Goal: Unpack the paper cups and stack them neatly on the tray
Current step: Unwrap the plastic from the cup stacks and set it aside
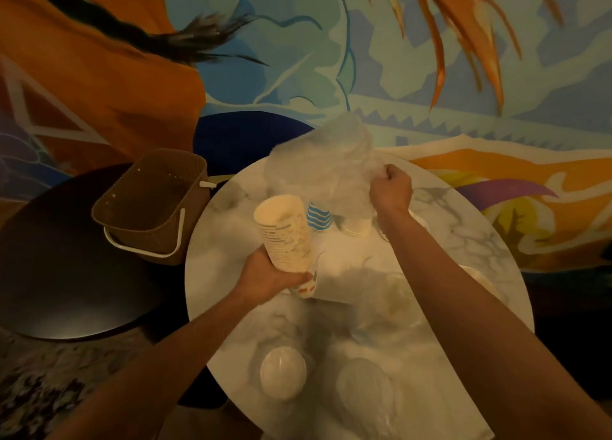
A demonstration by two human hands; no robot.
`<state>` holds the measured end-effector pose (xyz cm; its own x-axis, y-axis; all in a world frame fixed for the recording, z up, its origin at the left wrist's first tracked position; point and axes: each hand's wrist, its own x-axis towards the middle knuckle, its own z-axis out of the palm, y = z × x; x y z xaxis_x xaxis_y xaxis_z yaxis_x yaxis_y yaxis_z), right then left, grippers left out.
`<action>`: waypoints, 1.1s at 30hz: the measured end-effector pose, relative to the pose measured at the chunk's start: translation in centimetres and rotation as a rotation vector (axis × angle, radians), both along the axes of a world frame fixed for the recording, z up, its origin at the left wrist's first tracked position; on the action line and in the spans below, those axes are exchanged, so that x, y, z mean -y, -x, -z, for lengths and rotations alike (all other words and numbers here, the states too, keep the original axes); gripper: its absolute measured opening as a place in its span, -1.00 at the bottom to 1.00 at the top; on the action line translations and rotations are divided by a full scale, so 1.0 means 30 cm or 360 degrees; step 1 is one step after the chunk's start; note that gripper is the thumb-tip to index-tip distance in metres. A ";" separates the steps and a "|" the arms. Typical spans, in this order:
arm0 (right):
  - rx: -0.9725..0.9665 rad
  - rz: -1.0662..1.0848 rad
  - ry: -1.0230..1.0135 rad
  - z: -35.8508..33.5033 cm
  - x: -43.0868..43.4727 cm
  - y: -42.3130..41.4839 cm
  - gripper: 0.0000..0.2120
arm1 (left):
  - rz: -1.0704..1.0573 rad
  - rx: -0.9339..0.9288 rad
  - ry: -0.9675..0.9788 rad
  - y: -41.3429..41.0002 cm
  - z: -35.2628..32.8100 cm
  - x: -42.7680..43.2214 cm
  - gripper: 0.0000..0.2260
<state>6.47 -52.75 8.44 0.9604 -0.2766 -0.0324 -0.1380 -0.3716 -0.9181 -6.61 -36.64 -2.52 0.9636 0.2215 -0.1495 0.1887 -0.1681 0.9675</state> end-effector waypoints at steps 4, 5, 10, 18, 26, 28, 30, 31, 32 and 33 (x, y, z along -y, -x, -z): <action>-0.0008 0.0044 -0.0246 -0.015 0.013 0.007 -0.79 | 0.0083 -0.0082 -0.0078 0.052 0.103 0.064 -0.40; -0.0003 0.0036 -0.0275 -0.015 0.015 0.011 -0.79 | 0.0100 -0.0084 -0.0089 0.066 0.119 0.079 -0.42; 0.0048 -0.0047 -0.0317 0.003 0.034 0.025 -0.82 | 0.0070 -0.0052 -0.0182 0.106 0.200 0.130 -0.45; 0.0051 -0.0163 -0.0438 -0.002 0.016 0.036 -0.78 | 0.0127 0.0032 -0.0138 0.110 0.236 0.134 -0.23; 0.0073 -0.0402 -0.0305 -0.017 -0.052 0.046 -0.72 | 0.0184 0.0161 0.0083 0.074 0.016 0.043 -0.06; 0.0043 -0.0481 -0.0266 -0.010 -0.080 0.055 -0.74 | 0.0018 0.0238 0.0171 0.053 -0.049 0.006 -0.14; 0.0007 -0.0580 -0.0229 -0.010 -0.111 0.070 -0.75 | -0.0102 0.0302 0.0246 0.045 -0.101 -0.026 -0.16; -0.0001 -0.0626 -0.0216 -0.010 -0.126 0.078 -0.76 | -0.0148 0.0323 0.0263 0.043 -0.121 -0.038 -0.18; -0.0003 -0.0665 -0.0208 -0.009 -0.141 0.086 -0.77 | -0.0200 0.0344 0.0279 0.039 -0.136 -0.049 -0.23; 0.0002 -0.0700 -0.0203 -0.011 -0.155 0.095 -0.78 | -0.0264 0.0366 0.0295 0.033 -0.145 -0.063 -0.29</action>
<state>3.61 -48.11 8.76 0.9858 0.1637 -0.0383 0.0090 -0.2787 -0.9603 -7.60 -34.74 1.83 0.9299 0.3674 0.0152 -0.0281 0.0296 0.9992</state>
